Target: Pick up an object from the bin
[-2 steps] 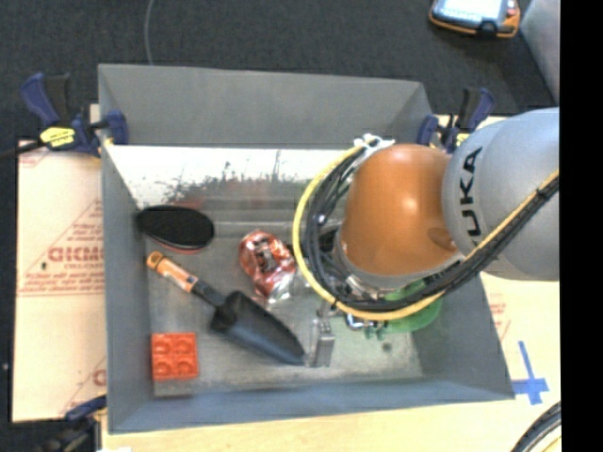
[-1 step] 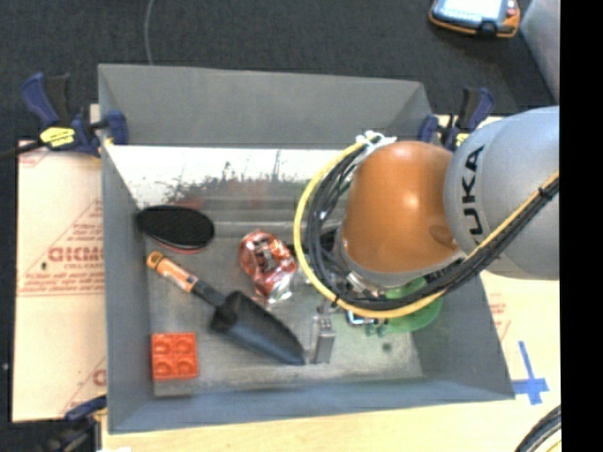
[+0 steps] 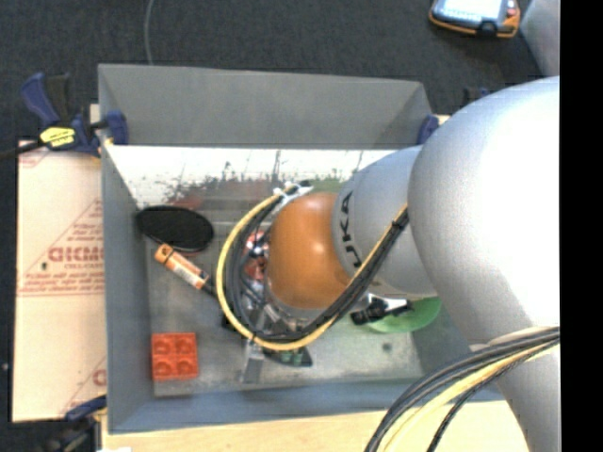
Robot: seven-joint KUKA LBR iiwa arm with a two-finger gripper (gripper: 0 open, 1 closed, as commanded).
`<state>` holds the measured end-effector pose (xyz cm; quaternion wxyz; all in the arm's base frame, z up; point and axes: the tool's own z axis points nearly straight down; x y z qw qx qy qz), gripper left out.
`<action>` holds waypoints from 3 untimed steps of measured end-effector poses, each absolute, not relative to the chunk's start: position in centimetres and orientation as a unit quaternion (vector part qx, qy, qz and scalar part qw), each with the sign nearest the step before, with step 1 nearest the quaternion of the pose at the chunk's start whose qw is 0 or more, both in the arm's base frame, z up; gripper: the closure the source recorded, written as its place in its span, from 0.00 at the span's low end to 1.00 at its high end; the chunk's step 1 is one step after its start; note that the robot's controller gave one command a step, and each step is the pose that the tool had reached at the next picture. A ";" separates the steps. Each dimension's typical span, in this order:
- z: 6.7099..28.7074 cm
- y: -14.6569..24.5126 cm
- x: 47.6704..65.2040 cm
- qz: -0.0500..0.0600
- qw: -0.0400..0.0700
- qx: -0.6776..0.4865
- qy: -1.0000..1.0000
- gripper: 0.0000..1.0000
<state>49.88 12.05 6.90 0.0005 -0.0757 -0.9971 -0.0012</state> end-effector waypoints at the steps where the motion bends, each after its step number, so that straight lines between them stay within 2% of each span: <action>1: 13.8 13.0 49.6 -0.001 -0.006 -0.094 -0.996 0.00; 2: 10.0 11.9 48.5 0.000 0.002 -0.228 -0.974 0.00; 3: 7.0 8.8 48.8 -0.002 -0.005 -0.174 -0.985 0.00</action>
Offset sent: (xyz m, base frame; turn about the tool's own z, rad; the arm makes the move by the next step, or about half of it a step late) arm -0.0141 -0.0002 0.0310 0.3108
